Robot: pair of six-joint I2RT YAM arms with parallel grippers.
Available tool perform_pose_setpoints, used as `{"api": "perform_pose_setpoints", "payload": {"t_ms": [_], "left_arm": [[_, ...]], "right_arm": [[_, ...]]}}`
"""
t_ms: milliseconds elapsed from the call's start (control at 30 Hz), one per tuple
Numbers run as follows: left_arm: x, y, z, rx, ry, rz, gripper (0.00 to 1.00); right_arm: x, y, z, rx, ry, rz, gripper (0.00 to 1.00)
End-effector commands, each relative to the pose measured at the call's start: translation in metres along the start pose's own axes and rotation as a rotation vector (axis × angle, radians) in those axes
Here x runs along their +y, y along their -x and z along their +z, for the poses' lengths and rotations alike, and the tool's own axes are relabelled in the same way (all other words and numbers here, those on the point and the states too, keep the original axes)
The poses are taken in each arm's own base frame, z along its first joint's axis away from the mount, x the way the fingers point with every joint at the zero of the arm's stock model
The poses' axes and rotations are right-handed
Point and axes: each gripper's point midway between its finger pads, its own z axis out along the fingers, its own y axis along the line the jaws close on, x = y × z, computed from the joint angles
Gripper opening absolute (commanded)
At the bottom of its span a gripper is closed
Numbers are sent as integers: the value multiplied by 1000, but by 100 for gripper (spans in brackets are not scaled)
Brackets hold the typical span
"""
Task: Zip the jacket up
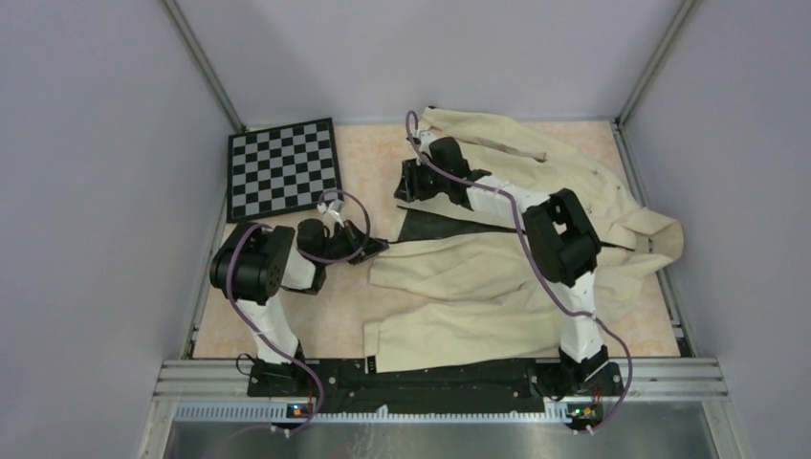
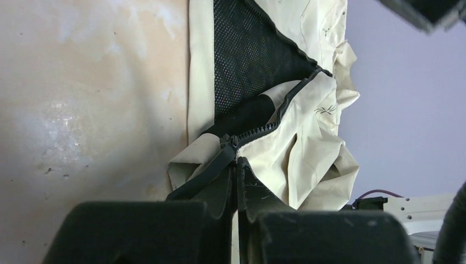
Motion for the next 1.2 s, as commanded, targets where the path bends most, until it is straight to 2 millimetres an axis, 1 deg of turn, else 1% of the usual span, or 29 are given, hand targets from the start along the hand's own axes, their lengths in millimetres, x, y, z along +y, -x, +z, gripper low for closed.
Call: {"api": "perform_pose_setpoints", "payload": {"t_ms": [0,133,233,300,433,500,633,700,767,867,1067,1167], "left_arm": [[-10,5,2,-17,-58,-2,0],[-17,5,3,-9,-99,-13,0],[-18,3,5,14,-107,-19,0],[-19,3,6,28,-112,-35,0],[-24,2,6,45,-130,-49,0],[-23,1,6,53,-123,-49,0],[-23,-1,5,67,-118,-58,0],[-23,-2,4,66,-116,-57,0],[-23,-2,4,65,-116,-57,0],[-22,-3,5,71,-121,-48,0],[-22,-4,6,84,-135,-26,0],[-23,-2,8,82,-139,-23,0]], "right_arm": [[-50,1,16,65,-223,-103,47],[-72,5,23,88,-309,-170,51],[-81,5,26,112,-347,-212,52],[-84,-4,29,143,-349,-241,53],[-97,-31,41,221,-383,-299,53],[-101,-39,49,242,-406,-306,50],[-103,-52,61,293,-456,-399,45],[-105,-55,64,298,-476,-424,41],[-104,-53,66,295,-478,-419,33],[-97,-45,66,271,-459,-416,21],[-72,-23,63,215,-374,-408,1],[-57,-8,59,186,-333,-402,0]]}}
